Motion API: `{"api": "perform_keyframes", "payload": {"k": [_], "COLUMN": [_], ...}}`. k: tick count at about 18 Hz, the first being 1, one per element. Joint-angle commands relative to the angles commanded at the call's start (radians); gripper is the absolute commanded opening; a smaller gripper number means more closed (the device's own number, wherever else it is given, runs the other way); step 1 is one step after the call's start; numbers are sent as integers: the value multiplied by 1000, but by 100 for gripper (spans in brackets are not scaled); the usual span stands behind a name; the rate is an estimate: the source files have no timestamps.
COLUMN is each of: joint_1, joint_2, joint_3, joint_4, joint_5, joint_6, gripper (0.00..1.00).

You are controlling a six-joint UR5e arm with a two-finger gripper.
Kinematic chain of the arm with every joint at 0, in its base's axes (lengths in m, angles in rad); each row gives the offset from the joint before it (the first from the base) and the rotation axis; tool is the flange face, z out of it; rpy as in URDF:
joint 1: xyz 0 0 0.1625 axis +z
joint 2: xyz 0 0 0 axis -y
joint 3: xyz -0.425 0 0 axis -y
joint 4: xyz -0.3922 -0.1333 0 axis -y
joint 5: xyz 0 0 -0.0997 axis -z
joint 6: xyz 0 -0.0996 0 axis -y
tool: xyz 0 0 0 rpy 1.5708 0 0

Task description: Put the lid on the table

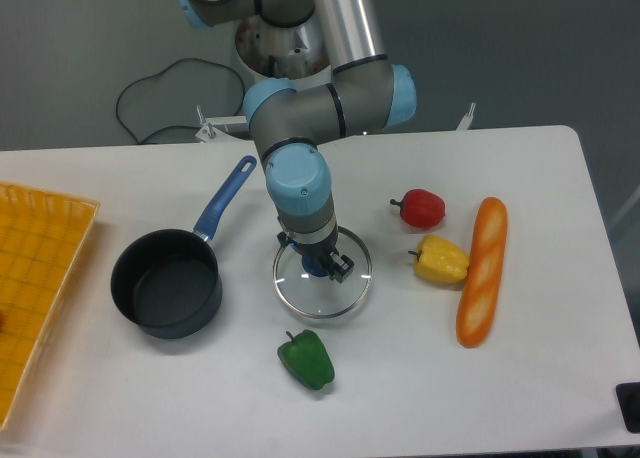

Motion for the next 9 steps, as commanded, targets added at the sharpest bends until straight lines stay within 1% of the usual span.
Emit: {"api": "perform_keyframes", "payload": {"k": [9], "joint_1": [0], "joint_2": [0], "joint_3": [-14], "joint_4": [2], "joint_5": [0], "joint_6": [0], "gripper": [41]}}
